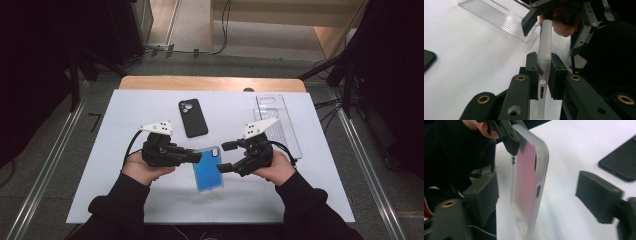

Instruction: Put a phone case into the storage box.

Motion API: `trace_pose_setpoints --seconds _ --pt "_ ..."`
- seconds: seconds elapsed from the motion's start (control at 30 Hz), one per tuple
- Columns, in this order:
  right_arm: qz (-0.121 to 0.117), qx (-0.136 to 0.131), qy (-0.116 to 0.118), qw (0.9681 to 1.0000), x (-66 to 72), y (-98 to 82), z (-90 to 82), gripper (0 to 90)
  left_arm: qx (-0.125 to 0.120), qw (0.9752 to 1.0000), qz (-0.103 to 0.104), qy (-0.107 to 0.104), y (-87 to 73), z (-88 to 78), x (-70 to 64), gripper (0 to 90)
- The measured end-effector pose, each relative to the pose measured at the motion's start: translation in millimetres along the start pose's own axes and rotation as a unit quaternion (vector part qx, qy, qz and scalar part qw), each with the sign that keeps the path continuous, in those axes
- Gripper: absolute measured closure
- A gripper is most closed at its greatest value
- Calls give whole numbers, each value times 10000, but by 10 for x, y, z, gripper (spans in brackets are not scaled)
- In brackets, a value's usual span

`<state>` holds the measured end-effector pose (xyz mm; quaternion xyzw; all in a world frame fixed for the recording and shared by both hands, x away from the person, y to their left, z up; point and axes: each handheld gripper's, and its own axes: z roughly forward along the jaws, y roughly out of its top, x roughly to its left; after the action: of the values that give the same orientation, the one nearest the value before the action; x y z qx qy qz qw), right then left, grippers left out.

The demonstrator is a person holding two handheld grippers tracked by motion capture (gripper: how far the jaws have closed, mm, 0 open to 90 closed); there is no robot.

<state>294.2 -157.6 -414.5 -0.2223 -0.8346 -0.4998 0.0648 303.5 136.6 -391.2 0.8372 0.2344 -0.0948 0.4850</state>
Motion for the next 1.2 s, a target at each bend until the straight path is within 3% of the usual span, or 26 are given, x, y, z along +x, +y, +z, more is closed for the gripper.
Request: trace_pose_setpoints --seconds 0.1,0.13,0.5,0.63,0.7,0.77,0.87,1.0,1.03,1.2 --pt "65 2 -186 9998 0 2 19 3 -47 9996 -145 238 7 -26 13 814" --pt "79 7 -446 9990 7 6 40 0 -79 9994 -183 294 8 -33 14 814" --pt "524 -175 -961 9938 101 20 140 0 -293 9943 -465 909 36 -79 -13 813" --pt "535 -253 -1090 9923 144 31 162 0 -305 9922 -577 1060 39 -85 -15 812" --pt "594 -326 -1344 9886 186 35 190 0 -303 9915 -647 1085 38 -77 -12 812" --pt "640 -335 -1413 9873 195 34 203 0 -289 9906 -653 1168 39 -74 -16 812" --pt "793 -327 -1672 9822 236 30 266 0 -321 9890 -666 1282 43 -73 -28 813" --pt "773 -367 -1898 9781 290 40 300 0 -397 9864 -693 1438 51 -81 -48 813" --pt "810 -371 -2047 9748 329 50 324 0 -400 9862 -696 1448 52 -82 -50 813" --pt "912 -358 -2221 9701 385 50 383 0 -396 9844 -768 1535 48 -57 -61 813"
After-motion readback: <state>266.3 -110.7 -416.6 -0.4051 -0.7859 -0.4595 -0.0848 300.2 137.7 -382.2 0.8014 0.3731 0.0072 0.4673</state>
